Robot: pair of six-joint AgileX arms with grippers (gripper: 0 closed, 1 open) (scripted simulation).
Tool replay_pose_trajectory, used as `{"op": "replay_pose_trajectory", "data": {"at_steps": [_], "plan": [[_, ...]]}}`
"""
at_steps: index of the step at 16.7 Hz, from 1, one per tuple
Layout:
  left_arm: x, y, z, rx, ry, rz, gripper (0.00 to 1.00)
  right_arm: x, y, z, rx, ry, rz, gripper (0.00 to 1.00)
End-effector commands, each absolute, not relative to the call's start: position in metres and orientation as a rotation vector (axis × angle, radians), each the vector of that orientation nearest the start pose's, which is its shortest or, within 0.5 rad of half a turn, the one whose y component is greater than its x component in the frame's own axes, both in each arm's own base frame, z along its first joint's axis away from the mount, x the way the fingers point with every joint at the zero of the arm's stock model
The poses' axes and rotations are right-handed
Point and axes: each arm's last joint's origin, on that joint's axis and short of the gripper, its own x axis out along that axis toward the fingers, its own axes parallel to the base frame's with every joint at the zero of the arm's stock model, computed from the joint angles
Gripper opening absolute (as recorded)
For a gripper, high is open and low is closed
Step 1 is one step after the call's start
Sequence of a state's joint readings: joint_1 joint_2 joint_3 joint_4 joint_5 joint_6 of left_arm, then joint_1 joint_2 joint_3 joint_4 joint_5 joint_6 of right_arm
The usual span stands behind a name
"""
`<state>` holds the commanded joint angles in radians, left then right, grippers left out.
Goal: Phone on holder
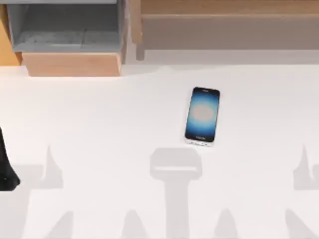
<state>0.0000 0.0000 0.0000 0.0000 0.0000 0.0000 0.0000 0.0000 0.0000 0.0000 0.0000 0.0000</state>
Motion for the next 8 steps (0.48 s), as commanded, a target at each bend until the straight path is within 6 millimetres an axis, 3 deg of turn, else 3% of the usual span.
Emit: {"op": "replay_pose_trajectory", "data": {"at_steps": [4, 8], "plan": [[0.106, -0.001, 0.160, 0.000, 0.000, 0.000, 1.00, 0.106, -0.001, 0.163, 0.012, 0.022, 0.005, 1.00], [0.106, -0.001, 0.160, 0.000, 0.000, 0.000, 1.00, 0.112, 0.002, 0.182, 0.082, 0.166, 0.017, 1.00]]}}
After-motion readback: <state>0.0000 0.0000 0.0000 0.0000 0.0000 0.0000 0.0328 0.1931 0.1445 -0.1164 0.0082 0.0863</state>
